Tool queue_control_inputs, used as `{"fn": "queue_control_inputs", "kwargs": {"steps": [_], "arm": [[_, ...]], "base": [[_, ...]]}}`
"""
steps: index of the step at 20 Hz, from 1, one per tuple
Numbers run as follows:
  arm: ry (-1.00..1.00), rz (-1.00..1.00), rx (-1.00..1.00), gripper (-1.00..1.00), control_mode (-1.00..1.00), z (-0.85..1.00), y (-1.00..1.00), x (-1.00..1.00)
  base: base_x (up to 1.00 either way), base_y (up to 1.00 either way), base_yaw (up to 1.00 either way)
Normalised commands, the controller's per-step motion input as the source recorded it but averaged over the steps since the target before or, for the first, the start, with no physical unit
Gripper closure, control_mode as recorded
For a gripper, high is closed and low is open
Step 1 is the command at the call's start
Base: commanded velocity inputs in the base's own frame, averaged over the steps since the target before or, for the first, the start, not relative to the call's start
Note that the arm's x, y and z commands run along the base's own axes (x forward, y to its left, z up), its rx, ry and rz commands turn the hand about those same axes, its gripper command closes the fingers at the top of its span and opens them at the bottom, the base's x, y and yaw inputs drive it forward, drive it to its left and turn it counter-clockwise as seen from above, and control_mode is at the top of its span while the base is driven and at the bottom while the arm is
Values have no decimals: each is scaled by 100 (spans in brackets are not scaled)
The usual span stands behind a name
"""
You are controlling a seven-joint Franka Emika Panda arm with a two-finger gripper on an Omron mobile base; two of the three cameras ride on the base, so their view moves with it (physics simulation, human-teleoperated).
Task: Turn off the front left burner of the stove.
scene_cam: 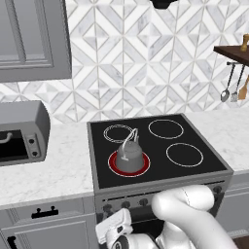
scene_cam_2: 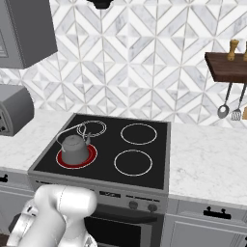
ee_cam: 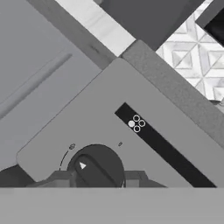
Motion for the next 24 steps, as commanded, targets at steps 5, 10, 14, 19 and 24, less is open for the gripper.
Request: {"fn": "queue_control_inputs", "kwargs": {"steps": [5,10,14,19,24], "arm": [[5,11,44,100,-100,10,-4,21],[6,7,40,100,-100,29,-1,19],[14,3,37,100,-100,46,0,28],[23,4,34,100,-100,30,-12,41],[13,5,31,100,-100,12,-14,42]], "base": [[0,0,0],[0,0,0],[0,0,0],[0,0,0],[0,0,0]]}}
